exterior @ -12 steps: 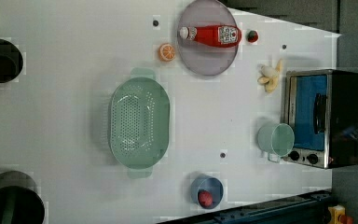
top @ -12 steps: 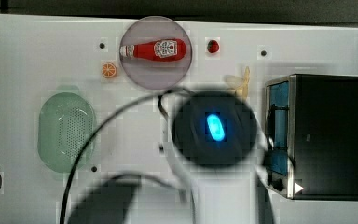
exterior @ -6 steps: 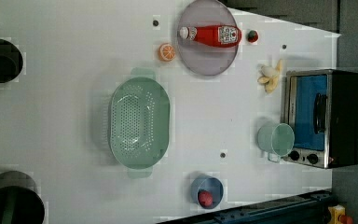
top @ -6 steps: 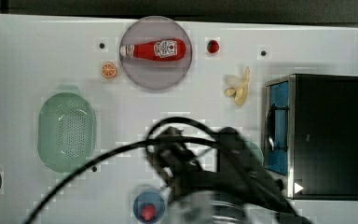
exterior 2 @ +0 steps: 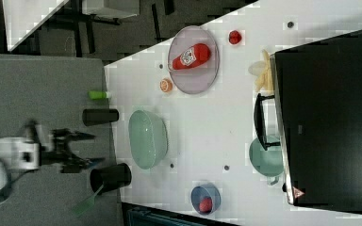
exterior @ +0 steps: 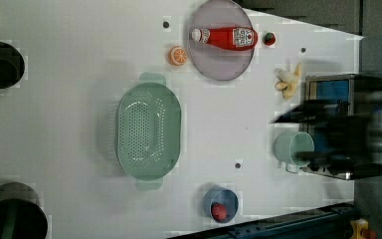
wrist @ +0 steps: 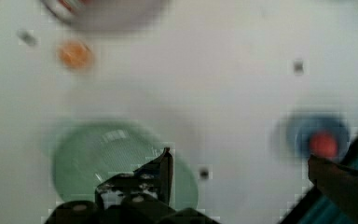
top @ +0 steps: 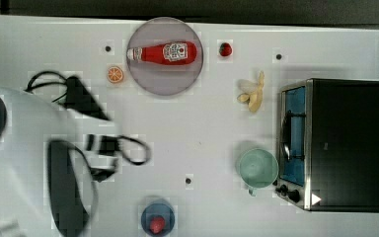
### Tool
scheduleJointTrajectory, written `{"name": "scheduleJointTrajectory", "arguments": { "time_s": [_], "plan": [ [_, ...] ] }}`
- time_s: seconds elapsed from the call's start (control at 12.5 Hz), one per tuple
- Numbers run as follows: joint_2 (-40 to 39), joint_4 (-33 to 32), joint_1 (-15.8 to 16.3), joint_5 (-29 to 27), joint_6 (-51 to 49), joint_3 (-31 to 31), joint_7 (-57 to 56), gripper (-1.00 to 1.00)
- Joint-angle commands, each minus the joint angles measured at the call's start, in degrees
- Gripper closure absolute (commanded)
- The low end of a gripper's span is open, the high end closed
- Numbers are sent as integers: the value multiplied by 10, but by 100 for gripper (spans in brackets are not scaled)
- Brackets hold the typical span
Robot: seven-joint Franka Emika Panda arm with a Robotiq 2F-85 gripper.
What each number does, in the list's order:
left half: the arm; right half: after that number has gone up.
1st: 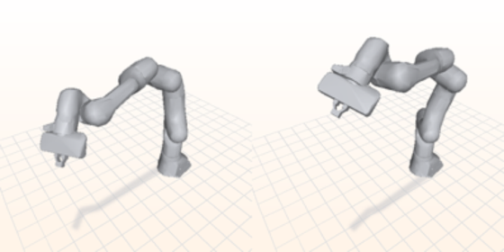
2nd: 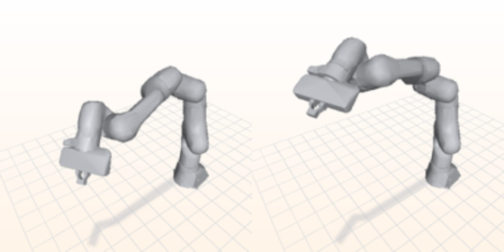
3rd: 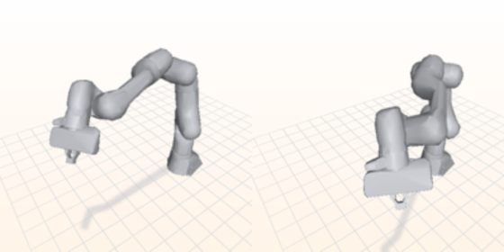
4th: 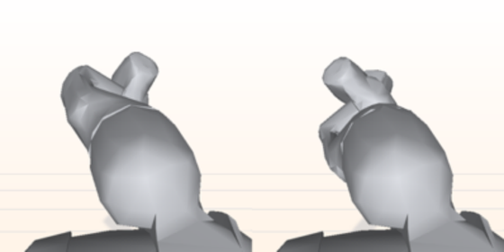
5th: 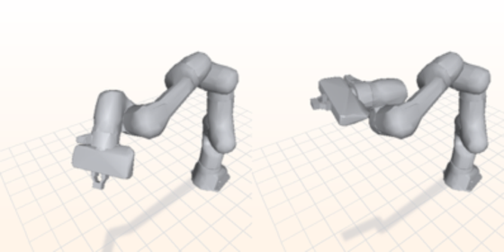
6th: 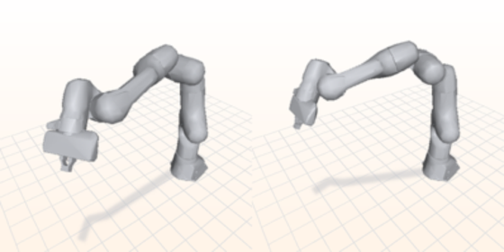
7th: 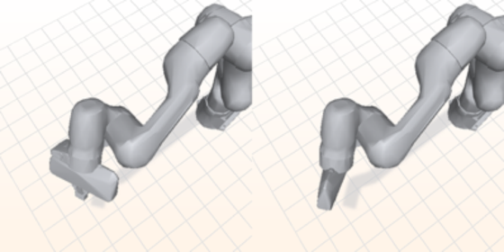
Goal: Drag strainer left to right.
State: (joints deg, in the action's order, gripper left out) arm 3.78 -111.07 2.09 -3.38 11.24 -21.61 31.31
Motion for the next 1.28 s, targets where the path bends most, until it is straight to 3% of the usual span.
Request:
{"name": "scheduleJointTrajectory", "arguments": {
  "time_s": [0.08, 0.32, 0.88, 1.28],
  "plan": [
    [-39, -10, 4, 5, 47, -62, 257, -100],
    [-117, -33, 5, 8, 139, -103, 392, -100],
    [-251, -142, 7, 39, 424, -98, 400, -100],
    [-317, -153, 32, 51, 508, -47, 400, -100]
  ]
}}
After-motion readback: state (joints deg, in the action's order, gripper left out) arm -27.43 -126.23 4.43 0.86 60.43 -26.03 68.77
